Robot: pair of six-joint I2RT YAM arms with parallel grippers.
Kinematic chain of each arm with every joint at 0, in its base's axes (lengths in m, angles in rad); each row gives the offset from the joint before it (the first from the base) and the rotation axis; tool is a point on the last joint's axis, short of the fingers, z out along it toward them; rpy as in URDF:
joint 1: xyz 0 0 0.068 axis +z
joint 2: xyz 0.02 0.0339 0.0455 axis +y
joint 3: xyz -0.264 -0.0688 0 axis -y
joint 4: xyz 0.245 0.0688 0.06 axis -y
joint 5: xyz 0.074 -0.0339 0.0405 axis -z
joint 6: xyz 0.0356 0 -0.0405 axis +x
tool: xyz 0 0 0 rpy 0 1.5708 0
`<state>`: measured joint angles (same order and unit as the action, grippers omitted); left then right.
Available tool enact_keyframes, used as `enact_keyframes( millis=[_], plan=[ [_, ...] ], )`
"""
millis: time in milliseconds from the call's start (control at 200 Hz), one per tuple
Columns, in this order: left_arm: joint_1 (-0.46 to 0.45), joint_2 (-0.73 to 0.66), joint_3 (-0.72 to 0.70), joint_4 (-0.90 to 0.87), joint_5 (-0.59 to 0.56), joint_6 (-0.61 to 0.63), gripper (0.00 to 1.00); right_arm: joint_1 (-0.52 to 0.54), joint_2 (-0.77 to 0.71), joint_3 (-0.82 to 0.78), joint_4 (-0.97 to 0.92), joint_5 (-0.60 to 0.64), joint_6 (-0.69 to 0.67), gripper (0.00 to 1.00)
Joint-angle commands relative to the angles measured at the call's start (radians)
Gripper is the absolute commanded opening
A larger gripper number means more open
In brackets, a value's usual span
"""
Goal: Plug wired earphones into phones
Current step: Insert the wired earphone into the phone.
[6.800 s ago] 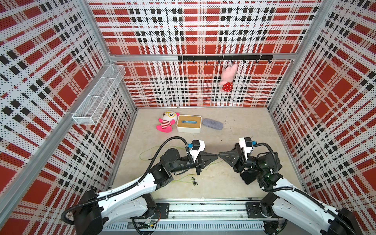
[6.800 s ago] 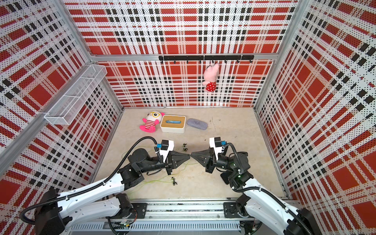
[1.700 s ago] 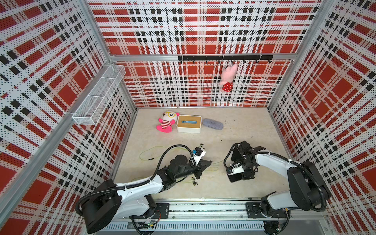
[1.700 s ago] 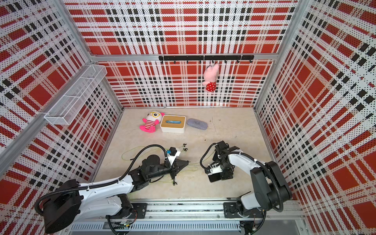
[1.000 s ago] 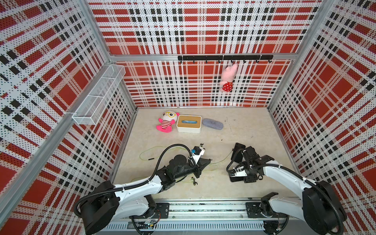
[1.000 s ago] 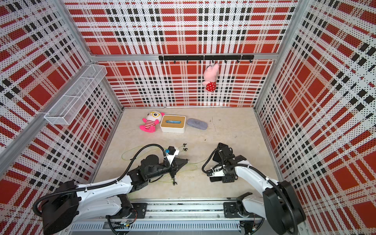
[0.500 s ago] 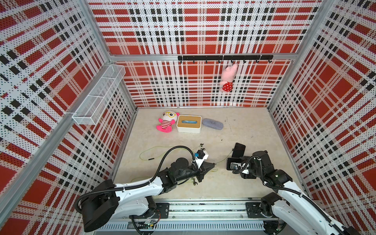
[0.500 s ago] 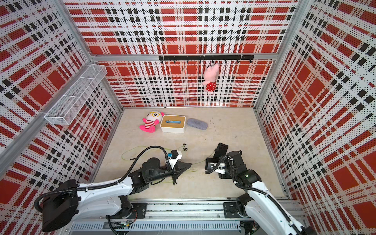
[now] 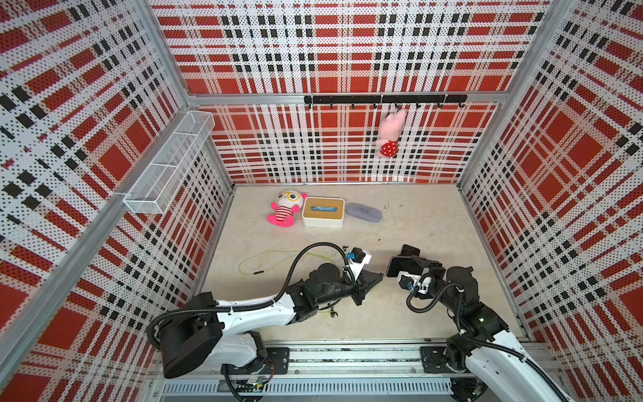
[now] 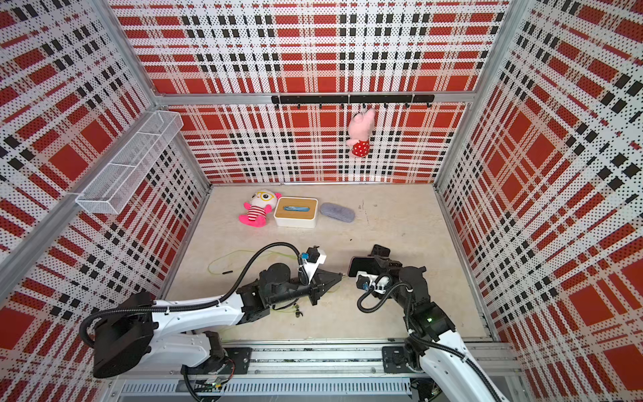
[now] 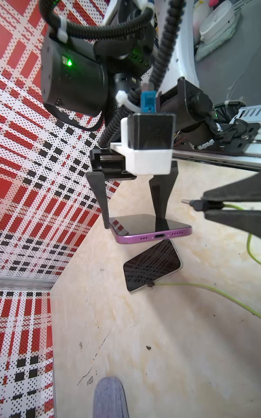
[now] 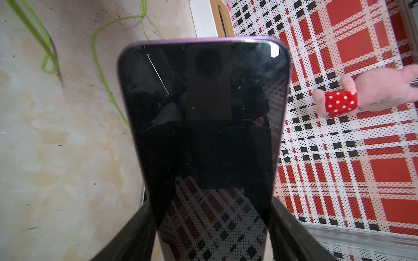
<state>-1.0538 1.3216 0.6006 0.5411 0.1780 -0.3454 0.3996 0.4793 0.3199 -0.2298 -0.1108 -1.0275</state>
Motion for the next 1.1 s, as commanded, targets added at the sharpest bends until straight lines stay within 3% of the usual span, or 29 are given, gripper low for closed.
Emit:
enact_keyframes(
  millis=[0,1097],
  plan=[
    [-0.008,0.031,0.048,-0.007,-0.037,-0.018,0.0,0.004,-0.041,-0.003,0.07,-0.018,-0.039,0.3],
    [-0.012,0.132,0.125,-0.09,-0.109,0.023,0.0,0.004,-0.064,-0.032,0.063,-0.03,-0.055,0.28]
  ],
)
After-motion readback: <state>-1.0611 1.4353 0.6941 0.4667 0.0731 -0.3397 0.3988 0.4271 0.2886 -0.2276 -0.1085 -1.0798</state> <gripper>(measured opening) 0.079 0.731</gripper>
